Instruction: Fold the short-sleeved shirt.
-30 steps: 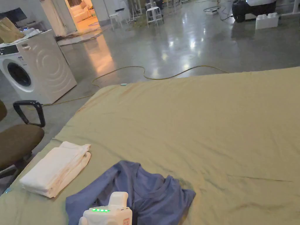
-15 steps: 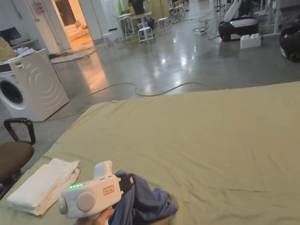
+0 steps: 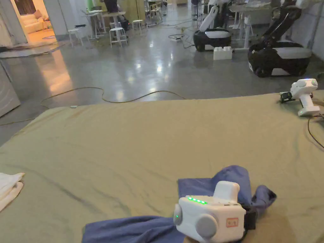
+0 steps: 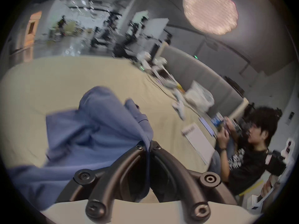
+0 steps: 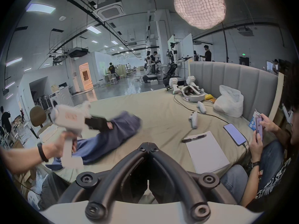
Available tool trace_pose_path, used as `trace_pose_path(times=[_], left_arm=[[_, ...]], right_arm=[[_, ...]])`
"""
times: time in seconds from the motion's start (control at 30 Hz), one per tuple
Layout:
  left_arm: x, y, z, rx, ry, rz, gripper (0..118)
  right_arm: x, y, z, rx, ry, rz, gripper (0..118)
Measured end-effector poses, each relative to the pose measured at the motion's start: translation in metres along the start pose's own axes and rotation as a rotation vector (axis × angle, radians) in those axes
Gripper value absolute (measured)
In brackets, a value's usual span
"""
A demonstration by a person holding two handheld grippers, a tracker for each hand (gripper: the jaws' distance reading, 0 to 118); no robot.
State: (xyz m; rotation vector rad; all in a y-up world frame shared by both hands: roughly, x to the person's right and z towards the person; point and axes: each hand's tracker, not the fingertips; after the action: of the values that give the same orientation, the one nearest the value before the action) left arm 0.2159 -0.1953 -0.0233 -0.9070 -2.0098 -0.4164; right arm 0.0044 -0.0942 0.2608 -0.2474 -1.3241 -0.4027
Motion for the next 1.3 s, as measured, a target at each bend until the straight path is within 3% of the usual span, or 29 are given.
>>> trace_pose_path(times=[0.17,0.2,0.23,0.3,0.33,0.47,0.6,0.77,0.87,1.0,1.07,1.13,1.3], left_arm=[[0.05,-0.069,-0.051,-0.137,-0.076,-0.019,6],[0.053,-0.08,-0.053,-0.133,-0.059,-0.011,17],[0.051,-0.084,-0.048,-0.131,-0.06,0.008,38],[0.047,-0.089,-0.027,-0.094,-0.124,0.084,91],[0.046,-0.087,-0.012,-0.055,-0.125,0.073,98],[0.03,-0.056,0.083,0.164,-0.036,0.001,99],[0.038,-0.037,0.208,0.449,0.25,-0.145,98],[0.067,-0.057,0.328,0.652,0.568,-0.244,97],[0.081,-0.079,0.37,0.724,0.777,-0.265,91],[0.093,-0.101,0.409,0.775,0.887,-0.245,61],[0.097,-0.108,0.422,0.794,0.932,-0.216,57],[0.098,-0.114,0.433,0.813,0.929,-0.201,8],[0.102,-0.118,0.448,0.845,0.904,-0.206,0]], right_arm=[[0.014,-0.008,0.006,-0.019,-0.027,-0.053,0],[0.015,-0.009,0.007,-0.022,-0.029,-0.055,0],[0.015,-0.01,0.009,-0.023,-0.028,-0.055,0],[0.013,-0.012,0.009,-0.024,-0.019,-0.049,0],[0.011,-0.012,0.008,-0.024,-0.006,-0.046,0],[-0.006,-0.004,-0.003,0.003,0.058,-0.015,0],[-0.028,0.013,-0.01,0.092,0.129,0.03,0],[-0.059,0.037,-0.012,0.19,0.197,0.097,0],[-0.074,0.047,-0.006,0.229,0.235,0.119,0],[-0.082,0.052,0.005,0.264,0.271,0.125,0],[-0.082,0.053,0.01,0.276,0.274,0.128,0],[-0.082,0.054,0.014,0.282,0.262,0.135,0],[-0.077,0.055,0.02,0.295,0.2,0.163,0]])
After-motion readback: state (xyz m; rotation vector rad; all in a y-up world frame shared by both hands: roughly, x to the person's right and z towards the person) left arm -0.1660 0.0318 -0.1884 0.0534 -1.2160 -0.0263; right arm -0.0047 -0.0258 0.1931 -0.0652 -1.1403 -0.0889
